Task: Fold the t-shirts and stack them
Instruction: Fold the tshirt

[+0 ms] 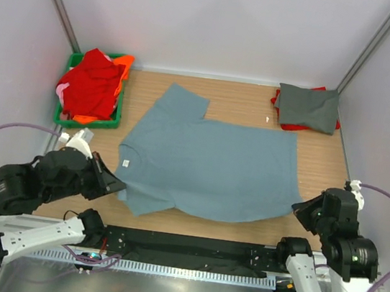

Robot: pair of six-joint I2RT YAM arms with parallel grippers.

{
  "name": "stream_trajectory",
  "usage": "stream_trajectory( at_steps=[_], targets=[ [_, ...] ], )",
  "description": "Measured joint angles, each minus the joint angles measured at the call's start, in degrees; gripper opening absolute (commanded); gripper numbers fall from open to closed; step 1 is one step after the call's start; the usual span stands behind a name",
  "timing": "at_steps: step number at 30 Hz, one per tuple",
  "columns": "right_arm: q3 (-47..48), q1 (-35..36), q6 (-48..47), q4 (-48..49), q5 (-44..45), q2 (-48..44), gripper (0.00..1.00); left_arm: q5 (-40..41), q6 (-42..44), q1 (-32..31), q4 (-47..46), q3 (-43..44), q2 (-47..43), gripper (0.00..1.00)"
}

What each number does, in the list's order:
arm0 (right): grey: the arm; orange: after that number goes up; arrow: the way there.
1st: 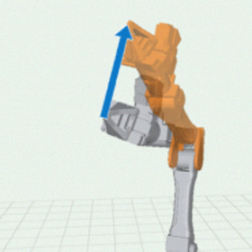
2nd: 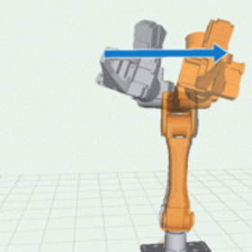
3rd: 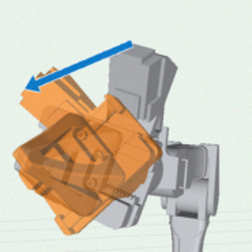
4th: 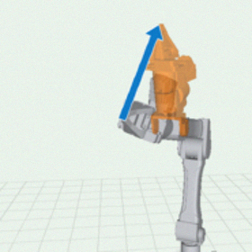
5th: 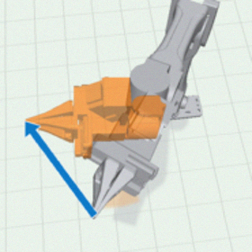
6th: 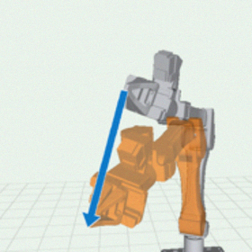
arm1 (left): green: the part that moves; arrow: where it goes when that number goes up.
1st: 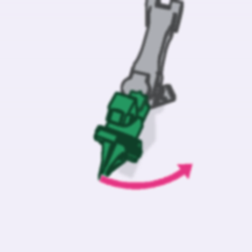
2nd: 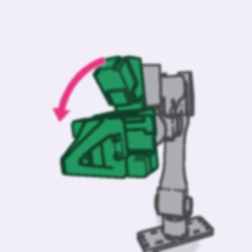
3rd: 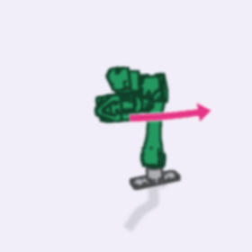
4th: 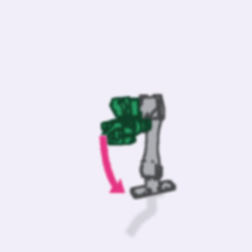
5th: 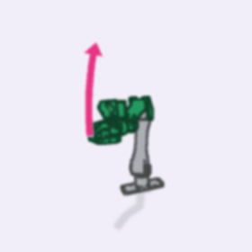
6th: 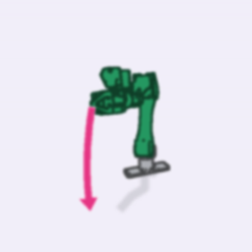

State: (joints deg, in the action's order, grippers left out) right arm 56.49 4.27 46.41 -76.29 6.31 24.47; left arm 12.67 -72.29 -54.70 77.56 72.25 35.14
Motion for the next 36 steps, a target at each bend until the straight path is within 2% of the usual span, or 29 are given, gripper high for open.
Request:
stream_trajectory(
  at_steps=[6, 12, 15, 23, 36],
  targets=[
    [-7.74, 0.00, -0.85, 3.87, -3.04, 5.88, 0.04, 0.90, 5.55, 0.00, 0.44, -4.09, 8.35, 0.04],
    [-8.50, 0.00, -1.70, 9.07, -3.17, 11.93, 0.05, 2.89, 13.35, 1.36, 0.35, 0.24, 21.27, 0.04],
    [-8.52, 0.00, -2.14, 11.63, -2.89, 14.88, 0.06, 1.99, 18.64, 6.05, -0.57, 2.54, 26.71, 0.02],
    [-10.21, 0.00, -2.40, 17.51, -1.40, 20.44, 0.08, -4.28, 32.17, 21.99, -2.49, 2.62, 33.51, 0.00],
    [-12.11, -2.03, -2.36, 23.82, 3.52, 28.00, 0.08, -5.90, 42.01, 28.39, -4.92, 5.81, 44.17, 0.00]
  ],
)
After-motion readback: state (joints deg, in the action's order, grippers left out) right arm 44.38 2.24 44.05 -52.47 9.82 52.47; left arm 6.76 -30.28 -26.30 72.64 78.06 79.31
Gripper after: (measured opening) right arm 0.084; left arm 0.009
